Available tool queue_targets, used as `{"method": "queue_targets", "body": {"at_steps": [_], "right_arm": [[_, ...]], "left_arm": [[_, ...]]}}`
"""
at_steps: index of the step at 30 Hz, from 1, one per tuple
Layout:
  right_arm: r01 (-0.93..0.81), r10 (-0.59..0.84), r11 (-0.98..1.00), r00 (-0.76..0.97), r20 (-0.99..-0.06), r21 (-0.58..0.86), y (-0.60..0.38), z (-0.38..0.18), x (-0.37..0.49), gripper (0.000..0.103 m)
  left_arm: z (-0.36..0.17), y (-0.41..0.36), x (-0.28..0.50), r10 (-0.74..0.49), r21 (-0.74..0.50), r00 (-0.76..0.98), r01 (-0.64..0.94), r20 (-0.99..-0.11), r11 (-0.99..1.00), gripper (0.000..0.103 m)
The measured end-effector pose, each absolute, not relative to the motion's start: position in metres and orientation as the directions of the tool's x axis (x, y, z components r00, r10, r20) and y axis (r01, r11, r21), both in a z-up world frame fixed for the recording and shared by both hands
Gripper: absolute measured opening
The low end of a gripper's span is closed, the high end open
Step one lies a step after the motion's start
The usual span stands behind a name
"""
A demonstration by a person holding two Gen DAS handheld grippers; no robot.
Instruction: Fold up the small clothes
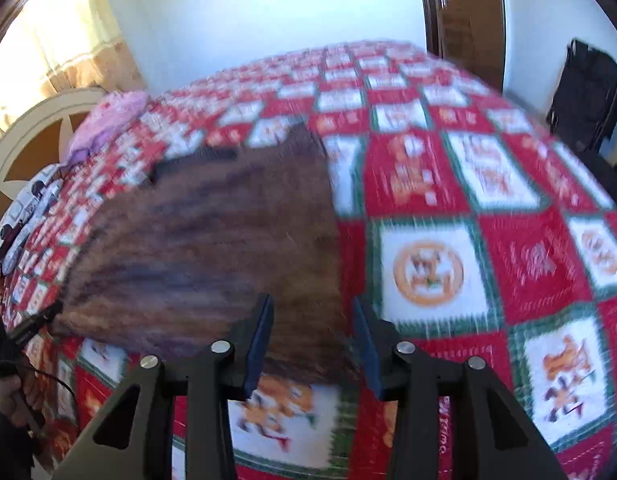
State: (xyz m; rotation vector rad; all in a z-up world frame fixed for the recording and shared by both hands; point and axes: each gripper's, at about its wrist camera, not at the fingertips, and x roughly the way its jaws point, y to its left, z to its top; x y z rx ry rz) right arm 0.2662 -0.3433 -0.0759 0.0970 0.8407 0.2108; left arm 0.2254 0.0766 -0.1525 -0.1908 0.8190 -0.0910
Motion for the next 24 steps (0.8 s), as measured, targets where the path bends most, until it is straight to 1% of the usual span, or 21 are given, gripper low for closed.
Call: {"method": "queue_targets", "body": {"at_steps": [1,3,5,8,9,10,11,12,13,14,16,18,20,22,24], "right_arm": [[-0.179,0.249,0.968,0.651,-0.717,0.173,-0.335,-0.07,0.267,0.062],[-0.268,0.301,0.949,0.632,-0.714,0.163,-0.311,-0.064,0.273,0.062],[-0.315,0.312,0.939,0.618,-0.722,0.136,-0.293,-0.069,0.28,0.062],[-0.275,0.236,0.958,0.594,-0.769,0.082,-0.287,-0.094,0.295,0.062],[-0.248,0.209,0.966,0.58,-0.787,0.074,-0.29,-0.103,0.299,0.062],[-0.226,0.195,0.971,0.547,-0.814,0.08,-0.297,-0.113,0.3,0.062],[-0.214,0.2,0.971,0.503,-0.841,0.103,-0.304,-0.124,0.3,0.062],[-0.231,0.211,0.967,0.512,-0.833,0.103,-0.308,-0.127,0.292,0.062],[-0.246,0.203,0.966,0.517,-0.832,0.083,-0.308,-0.126,0.287,0.062],[-0.26,0.184,0.964,0.509,-0.841,0.054,-0.307,-0.126,0.282,0.062],[-0.256,0.178,0.965,0.506,-0.844,0.05,-0.306,-0.12,0.279,0.062],[-0.252,0.21,0.964,0.526,-0.824,0.084,-0.305,-0.11,0.28,0.062],[-0.261,0.216,0.962,0.57,-0.793,0.075,-0.296,-0.099,0.284,0.063],[-0.255,0.204,0.965,0.592,-0.779,0.058,-0.289,-0.098,0.295,0.063],[-0.229,0.19,0.971,0.569,-0.8,0.068,-0.288,-0.11,0.31,0.063]], "left_arm": [[-0.154,0.076,0.228,-0.149,-0.2,0.676,0.002,-0.722,0.98,0.007],[-0.154,0.074,0.229,-0.145,-0.195,0.676,0.002,-0.722,0.981,0.007],[-0.153,0.074,0.227,-0.144,-0.191,0.675,0.005,-0.724,0.982,0.007],[-0.152,0.08,0.226,-0.156,-0.211,0.668,-0.002,-0.727,0.978,0.013],[-0.151,0.084,0.225,-0.154,-0.218,0.667,-0.013,-0.729,0.976,0.021],[-0.149,0.087,0.223,-0.149,-0.22,0.669,-0.023,-0.728,0.975,0.038],[-0.148,0.09,0.22,-0.141,-0.22,0.675,-0.033,-0.724,0.975,0.047],[-0.146,0.093,0.217,-0.128,-0.215,0.684,-0.044,-0.718,0.976,0.063],[-0.143,0.096,0.214,-0.121,-0.215,0.695,-0.049,-0.709,0.975,0.067],[-0.142,0.097,0.211,-0.121,-0.214,0.705,-0.044,-0.699,0.976,0.067],[-0.138,0.095,0.211,-0.095,-0.172,0.714,-0.036,-0.694,0.984,0.067],[-0.136,0.091,0.214,-0.078,-0.142,0.721,-0.029,-0.689,0.989,0.067],[-0.136,0.09,0.219,-0.076,-0.141,0.714,-0.032,-0.696,0.99,0.067],[-0.137,0.089,0.224,-0.069,-0.133,0.712,-0.035,-0.699,0.991,0.067],[-0.14,0.087,0.229,-0.042,-0.098,0.7,-0.041,-0.713,0.994,0.067]]}}
